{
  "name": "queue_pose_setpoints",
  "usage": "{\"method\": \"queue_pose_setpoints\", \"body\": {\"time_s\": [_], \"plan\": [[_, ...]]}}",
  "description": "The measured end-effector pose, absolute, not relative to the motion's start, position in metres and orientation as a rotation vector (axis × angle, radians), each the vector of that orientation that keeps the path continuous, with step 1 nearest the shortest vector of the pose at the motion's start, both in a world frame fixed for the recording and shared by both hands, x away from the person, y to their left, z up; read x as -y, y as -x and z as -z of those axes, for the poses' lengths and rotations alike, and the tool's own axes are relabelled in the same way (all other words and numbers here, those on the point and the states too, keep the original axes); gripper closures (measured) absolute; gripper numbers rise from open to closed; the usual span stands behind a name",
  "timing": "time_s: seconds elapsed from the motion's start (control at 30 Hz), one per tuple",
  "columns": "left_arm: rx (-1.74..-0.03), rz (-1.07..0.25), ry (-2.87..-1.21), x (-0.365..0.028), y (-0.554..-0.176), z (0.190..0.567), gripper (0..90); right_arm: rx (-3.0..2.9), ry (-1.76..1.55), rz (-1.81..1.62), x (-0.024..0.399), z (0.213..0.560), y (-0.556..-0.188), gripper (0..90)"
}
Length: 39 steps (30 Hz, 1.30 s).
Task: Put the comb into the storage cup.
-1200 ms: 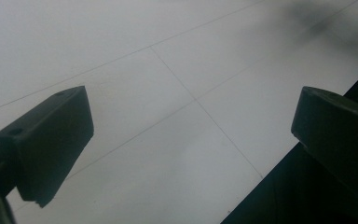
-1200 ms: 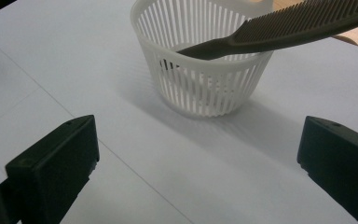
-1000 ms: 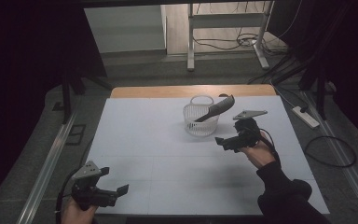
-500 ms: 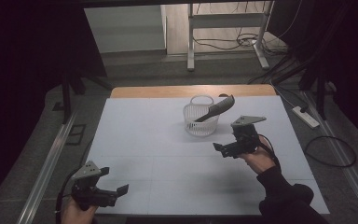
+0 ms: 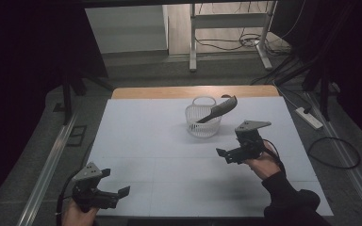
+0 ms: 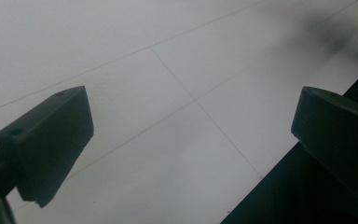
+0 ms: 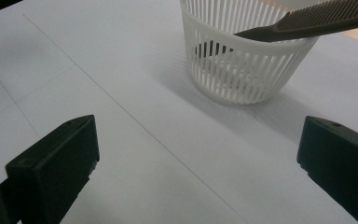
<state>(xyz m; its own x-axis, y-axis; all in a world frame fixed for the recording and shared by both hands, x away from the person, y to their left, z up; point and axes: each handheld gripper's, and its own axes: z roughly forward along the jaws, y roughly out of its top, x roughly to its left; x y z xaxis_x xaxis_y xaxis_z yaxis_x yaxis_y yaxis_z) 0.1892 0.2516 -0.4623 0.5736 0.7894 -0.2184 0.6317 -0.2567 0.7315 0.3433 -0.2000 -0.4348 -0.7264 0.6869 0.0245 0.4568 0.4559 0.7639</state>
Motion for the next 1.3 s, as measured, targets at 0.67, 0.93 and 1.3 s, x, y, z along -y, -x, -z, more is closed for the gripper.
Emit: {"method": "queue_pose_setpoints", "body": {"time_s": [0.67,0.93,1.3], "plan": [[-1.137,-0.243,-1.978,-0.252,-0.189,0.462,0.0,-2.423,-0.962,-1.166,0.208,0.43,-0.331,0.0],[-1.138,-0.242,-1.976,-0.252,-0.189,0.462,0.0,-2.441,-0.943,-1.155,0.209,0.43,-0.324,0.0],[-1.137,-0.241,-1.975,-0.253,-0.189,0.462,0.0,-2.444,-0.943,-1.15,0.213,0.428,-0.315,0.0]]}}
